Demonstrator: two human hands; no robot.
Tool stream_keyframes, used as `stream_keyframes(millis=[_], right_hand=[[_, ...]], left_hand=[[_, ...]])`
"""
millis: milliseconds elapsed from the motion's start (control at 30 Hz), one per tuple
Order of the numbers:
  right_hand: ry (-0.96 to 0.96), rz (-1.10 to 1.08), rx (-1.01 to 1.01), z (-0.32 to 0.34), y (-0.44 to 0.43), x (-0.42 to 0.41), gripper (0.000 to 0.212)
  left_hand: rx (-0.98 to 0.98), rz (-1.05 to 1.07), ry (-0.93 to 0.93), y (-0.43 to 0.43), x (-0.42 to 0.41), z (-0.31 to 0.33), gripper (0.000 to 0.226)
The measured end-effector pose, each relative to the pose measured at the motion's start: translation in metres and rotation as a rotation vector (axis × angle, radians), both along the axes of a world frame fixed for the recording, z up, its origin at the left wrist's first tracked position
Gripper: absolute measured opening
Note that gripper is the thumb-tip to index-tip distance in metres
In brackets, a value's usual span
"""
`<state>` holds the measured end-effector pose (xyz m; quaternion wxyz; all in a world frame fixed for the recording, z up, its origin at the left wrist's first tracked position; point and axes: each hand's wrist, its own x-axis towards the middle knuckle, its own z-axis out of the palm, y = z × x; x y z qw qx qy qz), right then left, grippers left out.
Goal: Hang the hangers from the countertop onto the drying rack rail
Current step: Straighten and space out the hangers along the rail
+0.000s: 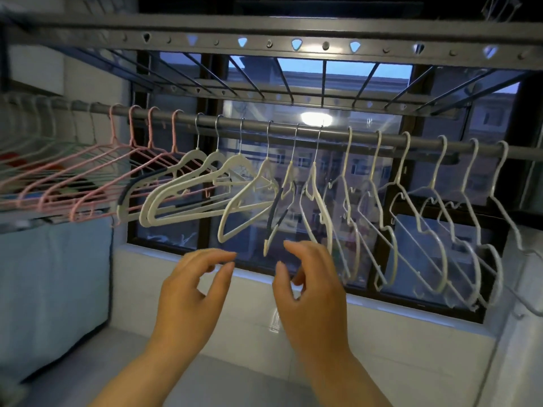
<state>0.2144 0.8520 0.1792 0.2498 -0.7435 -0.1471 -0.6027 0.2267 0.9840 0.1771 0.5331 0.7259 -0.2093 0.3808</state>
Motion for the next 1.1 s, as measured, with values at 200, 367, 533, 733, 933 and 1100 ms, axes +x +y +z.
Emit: stream_keyframes(millis=[200,367,533,733,933,1100], right_hand=[[0.02,0.04,-0.04,-0.013,0.032,0.003,0.023],[0.02,0.067,-0.024,-0.004,0.061,0.02,0.024],[0.001,0.016,0.031,0.003,0.097,0.042,0.024],[0.062,0.034,0.112,0.015,0.145,0.063,0.024],[0.462,0.203,0.543,0.032,0.171,0.095,0.019],[0.552,0.223,0.699,0.046,0.178,0.118,0.036]], left_hand=[[-0.086,0.149,0.041,0.046,0.001,-0.006,0.016],[-0.123,0.175,0.069,0.085,0.035,0.011,0.027],[-0.038,0.098,-0.007,0.117,0.072,0.023,0.03],[0.331,-0.059,-0.235,0.151,0.116,0.068,0.024],[0.735,-0.095,-0.262,0.127,0.16,0.151,0.034],[0.898,-0.053,-0.329,0.085,0.201,0.204,0.042]])
